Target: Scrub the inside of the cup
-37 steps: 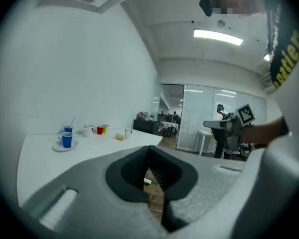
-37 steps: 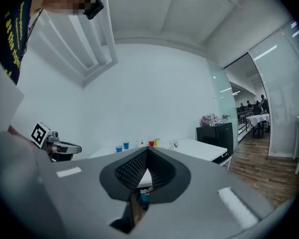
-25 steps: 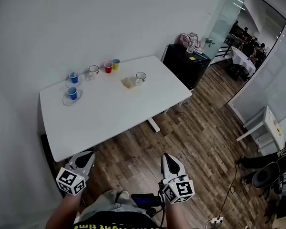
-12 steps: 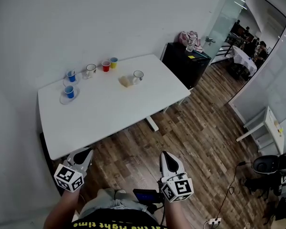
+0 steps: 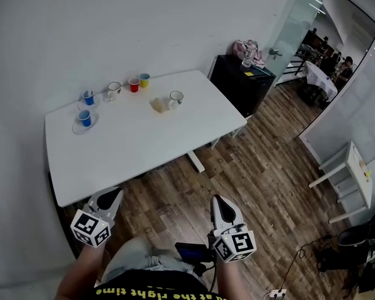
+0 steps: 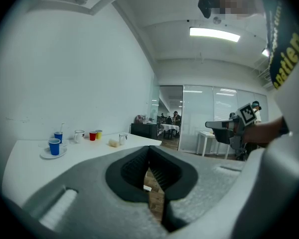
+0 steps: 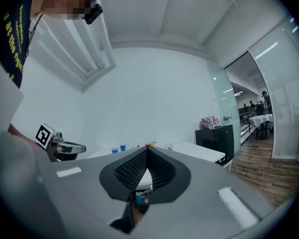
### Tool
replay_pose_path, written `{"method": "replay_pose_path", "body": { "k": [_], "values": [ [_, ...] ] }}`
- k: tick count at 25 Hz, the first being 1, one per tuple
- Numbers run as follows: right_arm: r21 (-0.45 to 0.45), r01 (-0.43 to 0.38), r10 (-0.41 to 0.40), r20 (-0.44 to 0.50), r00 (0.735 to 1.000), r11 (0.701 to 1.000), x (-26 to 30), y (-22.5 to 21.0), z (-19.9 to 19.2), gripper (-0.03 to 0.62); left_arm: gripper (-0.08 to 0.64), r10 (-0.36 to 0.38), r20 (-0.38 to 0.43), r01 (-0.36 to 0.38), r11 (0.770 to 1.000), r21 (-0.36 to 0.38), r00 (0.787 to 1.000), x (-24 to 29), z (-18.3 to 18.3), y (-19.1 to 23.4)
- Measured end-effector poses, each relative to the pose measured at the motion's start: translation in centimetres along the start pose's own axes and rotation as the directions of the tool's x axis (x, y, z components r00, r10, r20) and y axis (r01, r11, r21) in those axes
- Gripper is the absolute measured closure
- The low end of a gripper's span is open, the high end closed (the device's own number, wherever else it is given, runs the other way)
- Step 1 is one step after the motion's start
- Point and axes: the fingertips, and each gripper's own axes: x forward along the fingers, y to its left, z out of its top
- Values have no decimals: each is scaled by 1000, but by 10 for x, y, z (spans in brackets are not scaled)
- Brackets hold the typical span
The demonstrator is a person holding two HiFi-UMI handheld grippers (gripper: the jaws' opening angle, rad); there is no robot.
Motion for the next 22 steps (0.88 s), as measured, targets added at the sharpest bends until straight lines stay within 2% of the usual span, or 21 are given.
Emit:
{"method": "replay_pose_path", "body": {
  "k": [11, 22],
  "values": [
    [21, -13, 13, -11, 1000, 1000, 28, -27, -8, 586, 558, 22, -7, -22, 1000, -5, 1000, 33, -2, 16],
    [-36, -85, 82, -81, 993, 996, 127, -59, -3, 586, 558, 41, -9, -42, 998, -49, 999, 118, 4, 74]
  ]
}}
